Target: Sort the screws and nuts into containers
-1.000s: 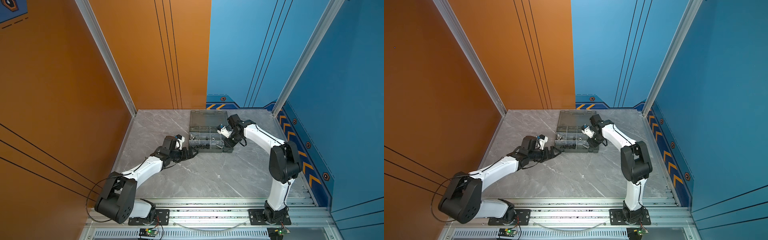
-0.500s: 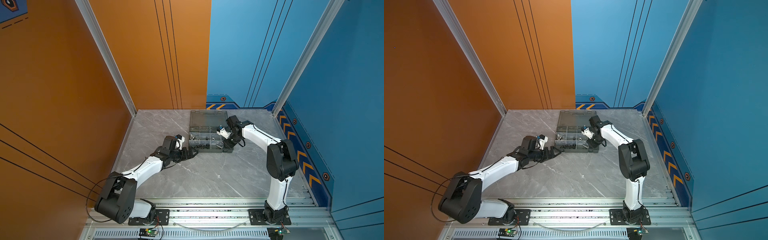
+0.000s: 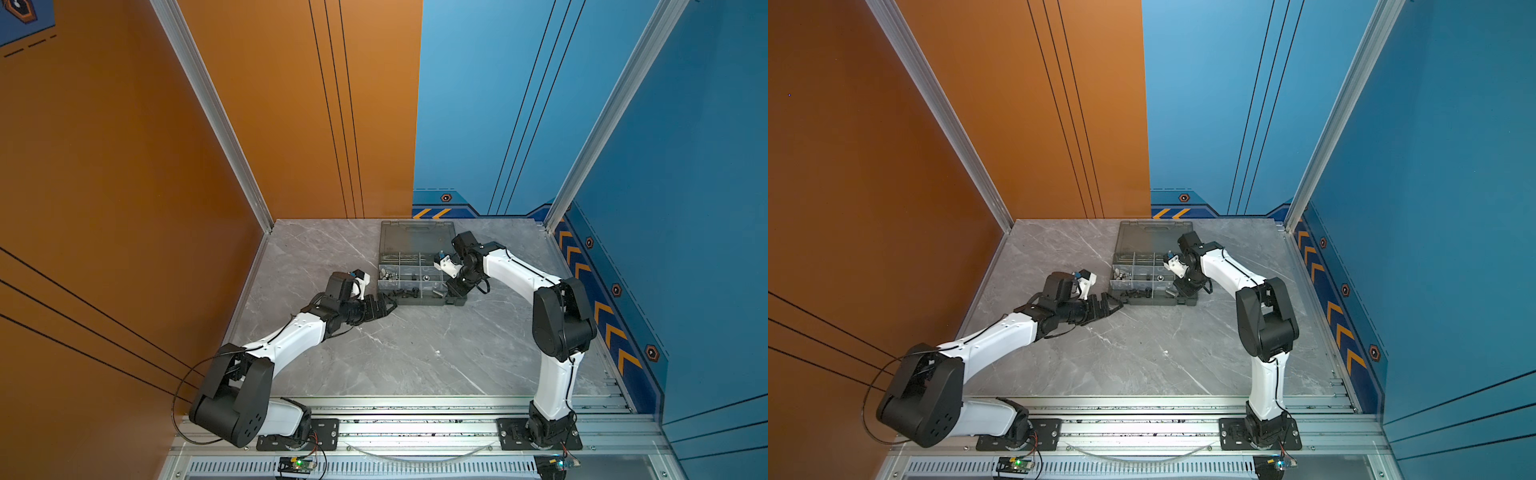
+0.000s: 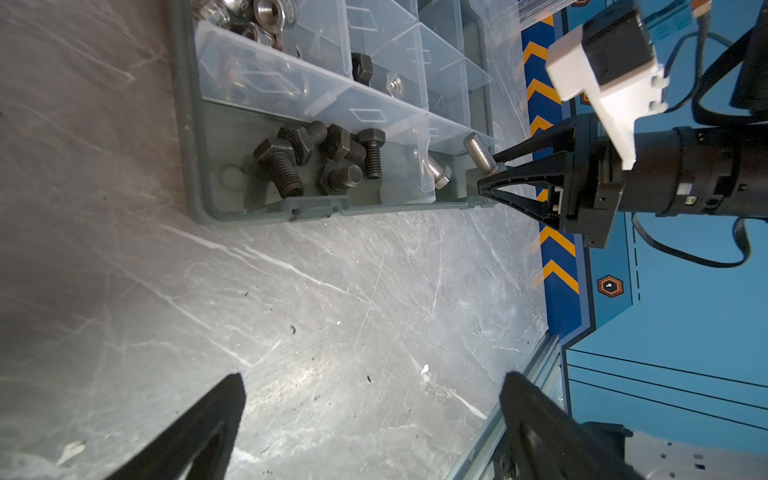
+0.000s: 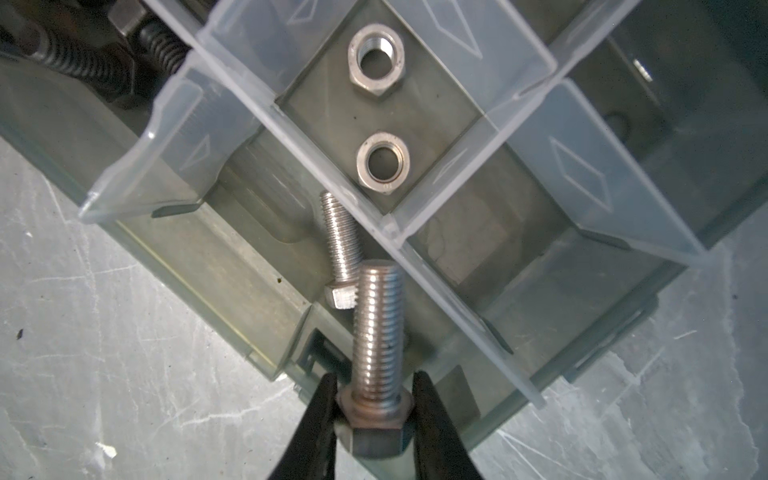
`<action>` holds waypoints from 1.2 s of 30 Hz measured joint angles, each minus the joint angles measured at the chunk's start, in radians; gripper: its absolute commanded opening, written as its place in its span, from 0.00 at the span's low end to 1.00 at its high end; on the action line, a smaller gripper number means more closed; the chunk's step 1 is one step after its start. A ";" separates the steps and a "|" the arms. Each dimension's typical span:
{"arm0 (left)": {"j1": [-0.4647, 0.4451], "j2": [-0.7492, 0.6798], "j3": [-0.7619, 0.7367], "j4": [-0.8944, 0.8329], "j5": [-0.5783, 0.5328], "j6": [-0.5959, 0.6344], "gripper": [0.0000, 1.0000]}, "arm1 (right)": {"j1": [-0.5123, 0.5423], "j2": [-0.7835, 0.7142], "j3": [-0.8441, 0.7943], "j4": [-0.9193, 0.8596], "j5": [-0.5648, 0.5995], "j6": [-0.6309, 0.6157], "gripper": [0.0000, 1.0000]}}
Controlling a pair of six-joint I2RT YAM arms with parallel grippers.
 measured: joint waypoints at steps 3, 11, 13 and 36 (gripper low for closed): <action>0.000 0.000 0.000 0.000 0.000 0.000 0.98 | 0.000 0.000 0.000 0.000 0.000 0.004 0.28; 0.000 0.000 0.001 -0.006 0.000 0.000 0.97 | -0.001 0.000 0.000 0.003 0.001 0.011 0.35; 0.000 0.000 0.001 -0.010 0.000 0.000 0.98 | -0.002 0.000 0.000 0.003 0.001 0.012 0.36; 0.082 -0.164 0.080 -0.216 -0.156 0.092 0.98 | -0.180 -0.512 -0.346 0.331 -0.152 0.214 0.45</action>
